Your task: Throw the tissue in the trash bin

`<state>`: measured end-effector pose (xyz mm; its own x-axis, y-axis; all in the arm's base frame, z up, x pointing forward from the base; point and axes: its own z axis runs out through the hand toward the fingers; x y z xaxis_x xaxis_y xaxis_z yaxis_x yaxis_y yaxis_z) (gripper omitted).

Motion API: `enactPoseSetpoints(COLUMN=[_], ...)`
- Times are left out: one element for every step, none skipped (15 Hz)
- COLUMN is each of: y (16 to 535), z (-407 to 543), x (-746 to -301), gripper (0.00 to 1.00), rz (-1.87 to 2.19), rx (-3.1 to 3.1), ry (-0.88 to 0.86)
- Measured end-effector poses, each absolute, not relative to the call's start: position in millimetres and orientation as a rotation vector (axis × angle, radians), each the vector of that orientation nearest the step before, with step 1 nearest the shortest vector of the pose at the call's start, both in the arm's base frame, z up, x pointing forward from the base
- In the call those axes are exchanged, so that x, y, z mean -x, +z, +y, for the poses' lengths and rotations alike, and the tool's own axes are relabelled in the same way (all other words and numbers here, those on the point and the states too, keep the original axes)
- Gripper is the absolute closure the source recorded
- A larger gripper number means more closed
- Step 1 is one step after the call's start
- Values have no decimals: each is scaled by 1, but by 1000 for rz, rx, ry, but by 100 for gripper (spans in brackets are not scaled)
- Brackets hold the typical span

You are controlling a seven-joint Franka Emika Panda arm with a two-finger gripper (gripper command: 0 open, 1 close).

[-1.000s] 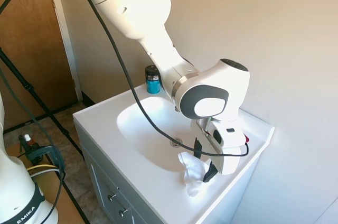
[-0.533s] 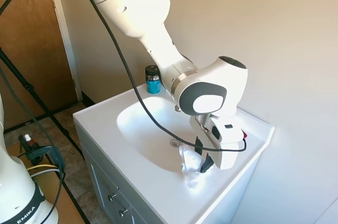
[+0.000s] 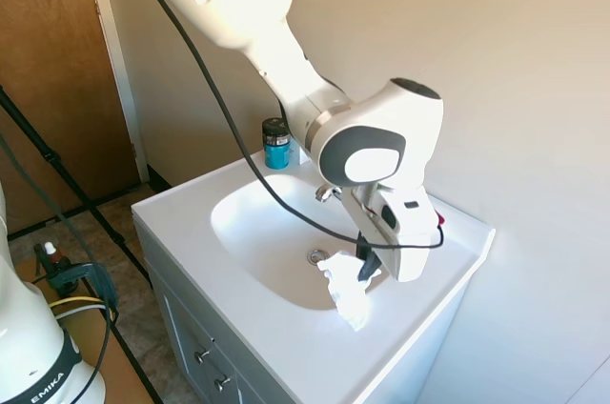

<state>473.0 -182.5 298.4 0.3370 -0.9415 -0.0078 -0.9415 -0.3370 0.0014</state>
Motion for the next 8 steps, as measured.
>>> enactPoseSetpoints(y=[318, 334, 352, 367, 380, 391, 400, 407], z=[-165, -145, -121, -95, -67, -42, -15, 14], x=[-474, -475, -475, -476, -477, -477, -476, -474], gripper=[100, 100, 100, 100, 100, 100, 100, 100], rz=[1786, 1768, 1748, 1723, 1697, 1669, 1635, 1590], rx=[2565, 2570, 2577, 2589, 2603, 2618, 2635, 2657], ry=[-25, -59, -93, -124, -144, -163, -183, -203])
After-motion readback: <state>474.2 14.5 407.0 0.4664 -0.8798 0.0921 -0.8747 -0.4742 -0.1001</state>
